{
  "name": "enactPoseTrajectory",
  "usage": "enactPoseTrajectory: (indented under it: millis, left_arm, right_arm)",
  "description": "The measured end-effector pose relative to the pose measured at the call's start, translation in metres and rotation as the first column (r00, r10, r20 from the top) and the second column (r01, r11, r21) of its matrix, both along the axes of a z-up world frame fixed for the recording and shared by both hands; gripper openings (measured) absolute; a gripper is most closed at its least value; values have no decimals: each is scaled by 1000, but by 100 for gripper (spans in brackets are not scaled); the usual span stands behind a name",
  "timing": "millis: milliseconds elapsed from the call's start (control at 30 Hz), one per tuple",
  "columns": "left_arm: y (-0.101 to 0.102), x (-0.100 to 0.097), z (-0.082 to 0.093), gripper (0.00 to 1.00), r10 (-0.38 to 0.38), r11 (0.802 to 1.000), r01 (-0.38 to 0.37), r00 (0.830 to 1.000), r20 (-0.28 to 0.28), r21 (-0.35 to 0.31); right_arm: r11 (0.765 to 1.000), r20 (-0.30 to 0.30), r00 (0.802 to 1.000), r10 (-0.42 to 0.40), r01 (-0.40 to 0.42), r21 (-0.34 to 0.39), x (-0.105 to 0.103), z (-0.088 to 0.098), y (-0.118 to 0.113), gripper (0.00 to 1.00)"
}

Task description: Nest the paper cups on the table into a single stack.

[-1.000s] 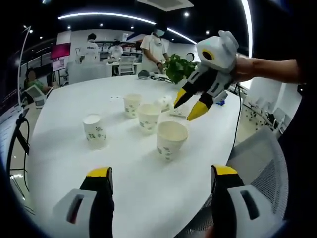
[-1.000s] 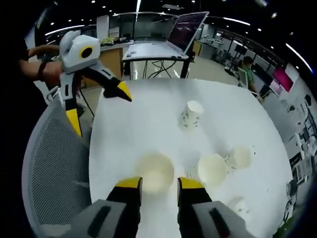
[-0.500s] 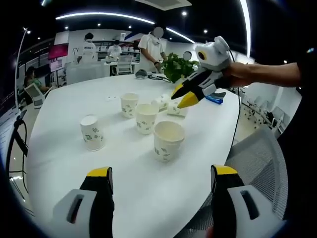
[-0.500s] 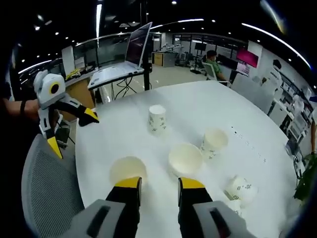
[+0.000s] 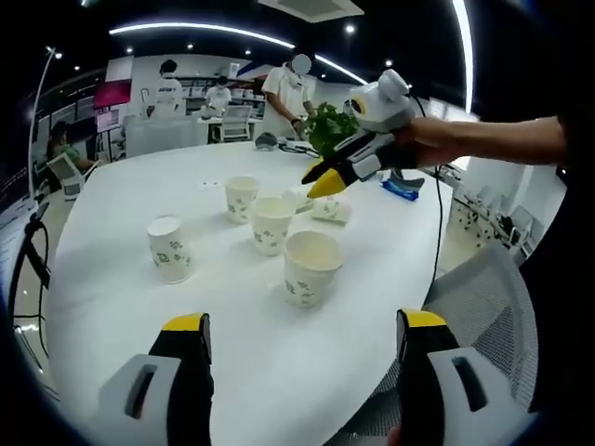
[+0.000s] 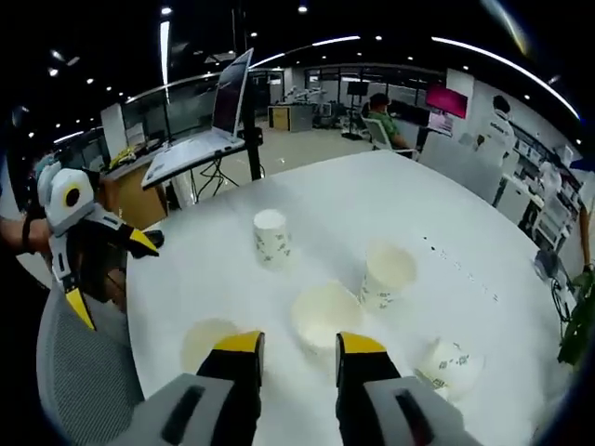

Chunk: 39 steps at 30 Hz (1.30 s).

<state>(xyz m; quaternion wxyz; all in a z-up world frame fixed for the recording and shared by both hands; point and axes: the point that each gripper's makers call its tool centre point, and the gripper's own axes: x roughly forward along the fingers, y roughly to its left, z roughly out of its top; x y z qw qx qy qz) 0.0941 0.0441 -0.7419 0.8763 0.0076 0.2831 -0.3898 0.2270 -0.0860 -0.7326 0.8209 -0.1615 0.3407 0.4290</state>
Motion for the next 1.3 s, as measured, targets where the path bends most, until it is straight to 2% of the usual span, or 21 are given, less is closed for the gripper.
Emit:
enactPoseTrajectory:
  millis: [233, 300, 467, 533, 667, 733, 867, 967, 1067, 1200, 1300]
  left_arm:
    - [-2, -1, 3, 80, 3, 1000, -3, 1000, 2, -1]
    - [-1, -1, 4, 80, 2, 1000, -2, 1000, 4, 2]
    - [3, 2, 8, 80, 11, 1000, -11, 1000, 5, 2]
    - [6, 4, 7, 80, 15, 1000, -15, 1000, 6, 1]
    - [5, 2, 8, 80, 16, 1000, -16, 1000, 4, 1]
    - [5, 1, 9, 80, 18, 1000, -18, 1000, 3, 1]
    - [6, 0, 10, 80, 20, 1000, -20, 1000, 3, 1]
    - [7, -1, 12, 80, 23, 1000, -23, 1000, 2, 2]
    - [8, 0, 10, 79, 25, 1000, -25, 1000, -1, 3]
    - [12, 2, 9, 79, 30, 1000, -30, 1000, 0, 6]
    - [14, 2, 9, 79, 37, 999, -37, 999, -1, 4]
  right_arm:
    - [1000, -19, 1000, 23, -24, -14, 10, -7, 18, 40]
    - [999, -28, 999, 35, -35, -30, 16, -16, 26, 42]
    - [996, -59, 997, 54, -58, -67, 16, -27, 33, 40]
    - [993, -72, 996, 62, -68, -97, 18, -40, 34, 40]
    - [990, -103, 994, 42, -55, -127, 28, -55, 37, 39]
    - [989, -117, 993, 34, -51, -142, 25, -55, 36, 37]
    - [978, -154, 988, 28, -59, -198, 26, -74, 37, 34]
    - [973, -160, 986, 38, -73, -219, 29, -85, 41, 31]
    - [961, -169, 984, 49, -93, -260, 27, -87, 41, 28]
    - [948, -147, 987, 67, -109, -300, 21, -87, 38, 19]
    - [943, -156, 985, 76, -122, -308, 17, -88, 38, 11]
